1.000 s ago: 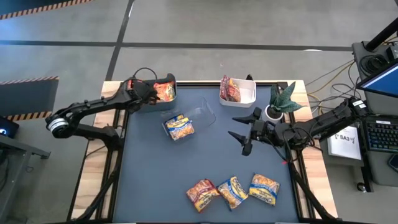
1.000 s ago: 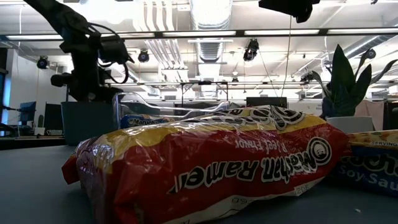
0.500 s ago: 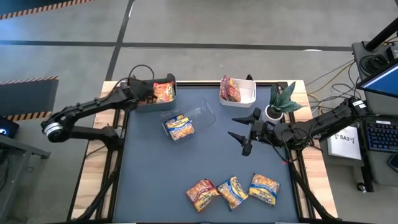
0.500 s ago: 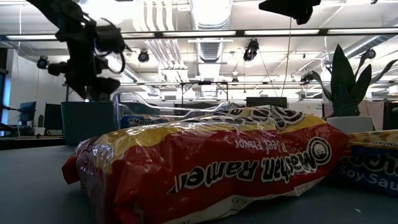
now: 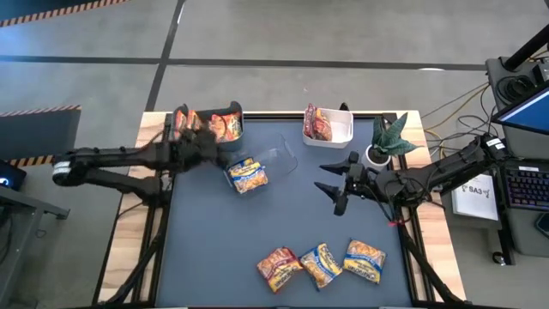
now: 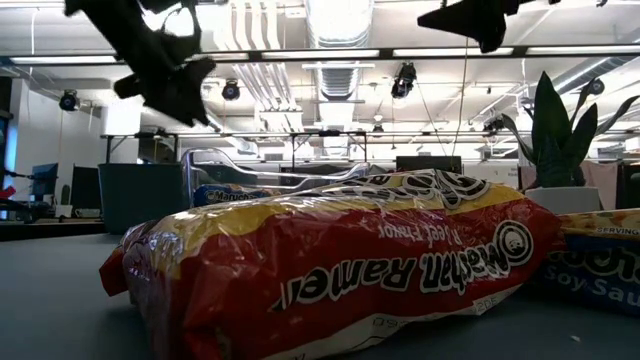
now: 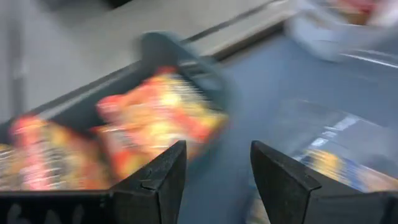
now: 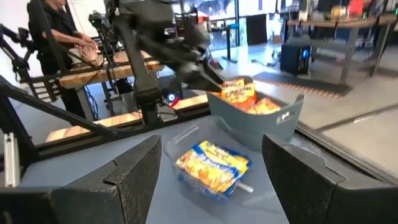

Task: Sort Maruchan noodles
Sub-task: Put the blue noodle pack into the transparent bin

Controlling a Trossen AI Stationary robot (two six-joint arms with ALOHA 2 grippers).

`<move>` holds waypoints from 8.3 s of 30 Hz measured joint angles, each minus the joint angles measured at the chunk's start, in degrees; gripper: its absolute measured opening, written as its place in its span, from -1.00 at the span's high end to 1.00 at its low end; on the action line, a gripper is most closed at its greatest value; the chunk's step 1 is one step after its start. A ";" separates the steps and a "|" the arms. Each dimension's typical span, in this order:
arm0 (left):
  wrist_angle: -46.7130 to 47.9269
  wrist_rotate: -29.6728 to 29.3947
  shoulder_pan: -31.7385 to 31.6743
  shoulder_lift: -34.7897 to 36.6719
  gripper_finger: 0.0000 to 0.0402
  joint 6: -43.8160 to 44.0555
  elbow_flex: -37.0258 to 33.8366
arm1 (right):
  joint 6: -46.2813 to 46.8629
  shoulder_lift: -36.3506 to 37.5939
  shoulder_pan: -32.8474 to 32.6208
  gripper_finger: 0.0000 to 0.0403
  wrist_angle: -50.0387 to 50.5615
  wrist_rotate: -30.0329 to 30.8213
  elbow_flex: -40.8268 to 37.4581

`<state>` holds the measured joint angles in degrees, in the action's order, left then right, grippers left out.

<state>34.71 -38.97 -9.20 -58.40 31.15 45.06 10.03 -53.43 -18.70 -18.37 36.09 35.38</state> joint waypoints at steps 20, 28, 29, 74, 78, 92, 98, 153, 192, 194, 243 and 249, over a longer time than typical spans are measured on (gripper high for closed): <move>-10.80 -1.02 32.70 -13.88 0.19 -5.10 -0.04 | 18.22 -15.52 -0.16 -0.32 17.14 -20.48 4.52; -11.02 -3.77 32.57 -18.06 0.19 -5.12 0.15 | 19.83 -23.59 -4.15 -0.32 40.26 -31.56 19.04; -11.09 -4.30 32.57 -18.12 0.19 -5.07 0.15 | 19.54 -24.85 -4.79 -0.32 43.77 -31.62 21.22; -15.32 -5.58 32.62 -17.43 0.19 -4.71 0.22 | 12.91 -41.72 -5.71 -0.25 13.05 -48.13 11.30; -15.42 -5.58 32.62 -17.43 0.19 -4.71 0.22 | 12.51 -41.72 -5.27 0.00 13.06 -49.11 11.28; -15.71 -6.14 32.62 -17.43 0.19 -4.76 0.22 | 10.88 -41.48 -4.18 0.72 13.31 -50.88 11.26; -15.86 -7.07 32.62 -17.43 0.19 -4.77 0.22 | 9.37 -39.92 -2.98 0.79 14.31 -50.76 11.06; -41.10 1.06 33.38 -28.38 0.19 -16.13 4.01 | 12.39 -33.81 4.61 0.96 18.96 -21.81 14.02; -43.28 1.59 29.41 -55.92 1.00 -16.93 15.74 | 36.10 -25.62 11.73 0.38 16.00 -24.14 1.14; -43.07 1.57 29.43 -55.92 1.00 -16.72 15.41 | 36.65 -25.91 11.78 0.23 15.76 -24.69 1.11; -37.54 0.44 32.86 -46.79 1.00 -19.66 12.92 | 39.60 -39.05 12.74 0.37 -8.38 -37.50 1.58; -28.82 -3.81 33.17 -40.71 1.00 -21.62 12.47 | 37.98 -35.05 12.74 0.39 -6.08 -37.44 1.51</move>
<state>5.90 -42.79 23.97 -99.11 9.53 57.53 48.00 -88.48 -5.96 -24.45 -1.34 36.88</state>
